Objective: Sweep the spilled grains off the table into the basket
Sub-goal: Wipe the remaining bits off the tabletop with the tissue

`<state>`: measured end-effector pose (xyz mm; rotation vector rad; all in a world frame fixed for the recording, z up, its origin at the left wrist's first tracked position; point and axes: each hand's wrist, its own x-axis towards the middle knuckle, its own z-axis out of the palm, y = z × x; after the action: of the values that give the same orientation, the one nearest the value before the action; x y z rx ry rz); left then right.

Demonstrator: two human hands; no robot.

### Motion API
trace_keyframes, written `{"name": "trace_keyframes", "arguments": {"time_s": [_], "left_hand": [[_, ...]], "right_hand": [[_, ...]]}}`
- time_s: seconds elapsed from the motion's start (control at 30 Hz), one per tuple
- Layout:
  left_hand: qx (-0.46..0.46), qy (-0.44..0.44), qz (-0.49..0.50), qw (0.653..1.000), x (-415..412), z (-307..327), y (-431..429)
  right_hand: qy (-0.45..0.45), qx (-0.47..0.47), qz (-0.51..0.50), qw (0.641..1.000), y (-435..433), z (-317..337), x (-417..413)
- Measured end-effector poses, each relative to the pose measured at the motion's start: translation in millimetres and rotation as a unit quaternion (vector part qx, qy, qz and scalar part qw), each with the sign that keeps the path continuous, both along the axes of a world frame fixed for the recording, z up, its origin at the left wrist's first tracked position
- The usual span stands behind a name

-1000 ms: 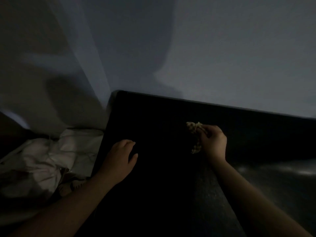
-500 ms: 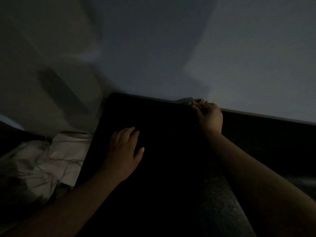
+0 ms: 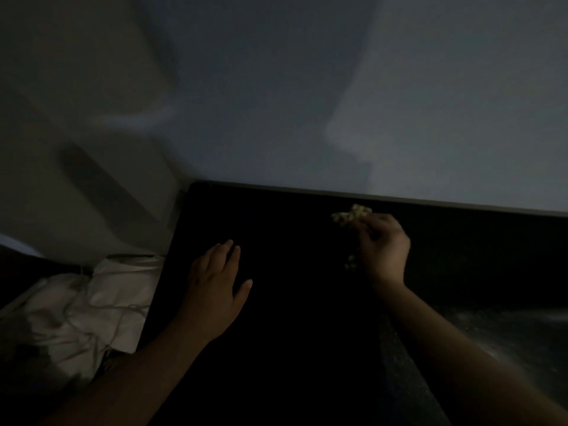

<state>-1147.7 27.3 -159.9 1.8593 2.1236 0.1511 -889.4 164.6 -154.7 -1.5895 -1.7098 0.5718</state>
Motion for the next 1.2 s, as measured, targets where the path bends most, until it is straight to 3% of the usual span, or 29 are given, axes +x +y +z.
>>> {"name": "trace_keyframes", "arguments": {"time_s": [0.17, 0.43, 0.53, 0.67, 0.8, 1.03, 1.2], "left_hand": [[-0.002, 0.002, -0.009, 1.000, -1, -3, -2], [-0.020, 0.014, -0.004, 1.000, 2, -3, -5], [-0.039, 0.026, -0.008, 0.999, 1, -2, -5], [-0.061, 0.038, -0.025, 0.997, 0, -1, -3], [-0.068, 0.047, -0.023, 0.996, 1, 0, -3], [-0.073, 0.045, -0.029, 0.996, -2, -6, -3], [-0.081, 0.064, -0.031, 0.994, -1, -10, -4]], "right_hand": [[-0.035, -0.042, -0.047, 0.997, 18, -11, -2], [0.032, -0.073, 0.111, 0.991, -54, -7, 1], [0.078, -0.090, 0.060, 0.991, -53, 3, 3], [-0.010, -0.011, -0.063, 0.998, -9, 0, 2], [-0.039, -0.046, -0.015, 0.998, -10, -15, 0], [0.077, -0.091, 0.139, 0.983, -101, -12, 10], [0.120, -0.124, 0.085, 0.981, -74, 0, 20]]}}
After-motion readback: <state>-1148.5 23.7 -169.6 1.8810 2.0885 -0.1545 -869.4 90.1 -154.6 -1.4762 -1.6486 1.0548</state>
